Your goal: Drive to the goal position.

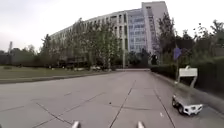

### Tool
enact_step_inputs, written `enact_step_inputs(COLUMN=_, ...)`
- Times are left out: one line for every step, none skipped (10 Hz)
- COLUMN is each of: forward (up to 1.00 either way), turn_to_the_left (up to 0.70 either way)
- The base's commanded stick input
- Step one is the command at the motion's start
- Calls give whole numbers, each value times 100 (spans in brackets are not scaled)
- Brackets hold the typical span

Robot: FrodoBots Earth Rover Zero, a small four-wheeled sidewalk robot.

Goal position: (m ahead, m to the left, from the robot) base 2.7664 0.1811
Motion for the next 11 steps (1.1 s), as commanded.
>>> enact_step_inputs(forward=60, turn_to_the_left=0)
enact_step_inputs(forward=60, turn_to_the_left=0)
enact_step_inputs(forward=60, turn_to_the_left=0)
enact_step_inputs(forward=60, turn_to_the_left=0)
enact_step_inputs(forward=60, turn_to_the_left=0)
enact_step_inputs(forward=60, turn_to_the_left=-3)
enact_step_inputs(forward=60, turn_to_the_left=-13)
enact_step_inputs(forward=60, turn_to_the_left=-15)
enact_step_inputs(forward=60, turn_to_the_left=-15)
enact_step_inputs(forward=60, turn_to_the_left=-15)
enact_step_inputs(forward=60, turn_to_the_left=-15)
